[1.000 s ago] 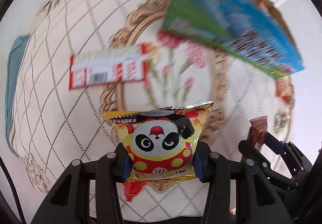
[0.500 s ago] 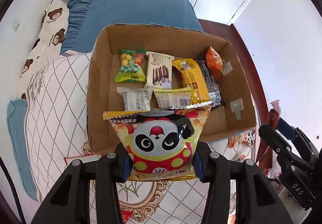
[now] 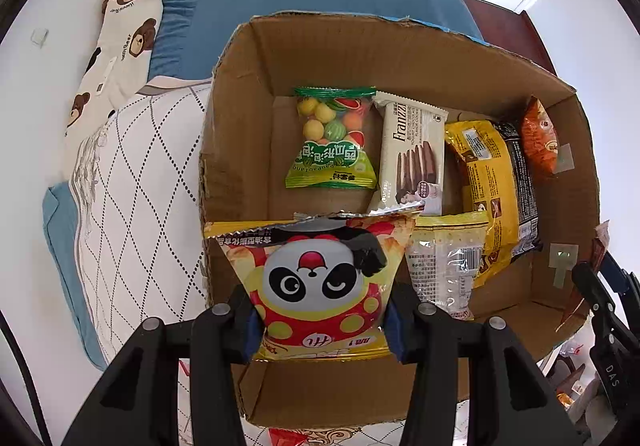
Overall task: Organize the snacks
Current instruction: 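Carry both packs into the cardboard box and open both tools, then withdraw both tools from the box toward the remaining snacks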
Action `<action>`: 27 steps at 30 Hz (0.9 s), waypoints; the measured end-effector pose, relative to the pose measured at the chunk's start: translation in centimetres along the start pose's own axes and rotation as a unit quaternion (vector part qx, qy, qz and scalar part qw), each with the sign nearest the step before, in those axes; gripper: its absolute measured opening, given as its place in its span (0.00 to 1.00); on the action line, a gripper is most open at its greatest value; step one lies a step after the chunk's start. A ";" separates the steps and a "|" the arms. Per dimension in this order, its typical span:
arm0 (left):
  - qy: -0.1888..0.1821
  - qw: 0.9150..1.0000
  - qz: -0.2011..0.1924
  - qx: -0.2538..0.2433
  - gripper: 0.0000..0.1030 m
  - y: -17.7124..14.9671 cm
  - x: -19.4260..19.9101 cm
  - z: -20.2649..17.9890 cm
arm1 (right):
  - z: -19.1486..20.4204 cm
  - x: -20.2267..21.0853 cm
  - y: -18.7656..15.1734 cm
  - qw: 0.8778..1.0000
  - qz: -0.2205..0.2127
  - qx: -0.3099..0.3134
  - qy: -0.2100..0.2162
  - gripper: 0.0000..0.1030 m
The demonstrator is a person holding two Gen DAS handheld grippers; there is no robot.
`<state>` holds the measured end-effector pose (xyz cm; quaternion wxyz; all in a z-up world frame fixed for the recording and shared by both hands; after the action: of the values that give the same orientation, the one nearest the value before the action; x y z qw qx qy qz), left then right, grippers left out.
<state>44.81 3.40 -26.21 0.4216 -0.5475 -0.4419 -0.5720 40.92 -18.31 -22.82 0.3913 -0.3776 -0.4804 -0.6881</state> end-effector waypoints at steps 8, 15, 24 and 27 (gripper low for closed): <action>-0.026 0.999 -0.006 0.018 0.89 0.1 -0.7 0.0 | -0.6 -3.1 -2.1 0.998 0.052 -0.029 -0.011 0.96; -0.024 0.999 -0.036 0.016 0.89 -1.0 0.1 -1.0 | -0.7 -2.8 -2.9 0.998 0.054 -0.039 -0.013 0.96; -0.008 0.991 -0.136 0.009 0.89 -4.0 3.5 -3.1 | -0.6 0.1 -4.2 0.999 0.021 -0.007 -0.040 0.96; -0.006 0.986 -0.166 0.004 0.89 -5.1 4.9 -3.8 | -0.4 1.3 -4.7 0.999 0.008 0.003 -0.046 0.96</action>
<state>38.69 1.04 -21.53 0.3207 -0.4683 -0.5313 -0.6289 36.10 -17.79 -23.45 0.3756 -0.4109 -0.4972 -0.6655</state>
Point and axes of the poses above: each gripper's, at about its wrist camera, not at the fingertips, and x roughly against the way its jaws point, z to its left, y to its top, the point moved 9 cm from there along -x, roughly the way its jaws point, and after that the axes turned 9 degrees about -x, right-handed, at the moved point
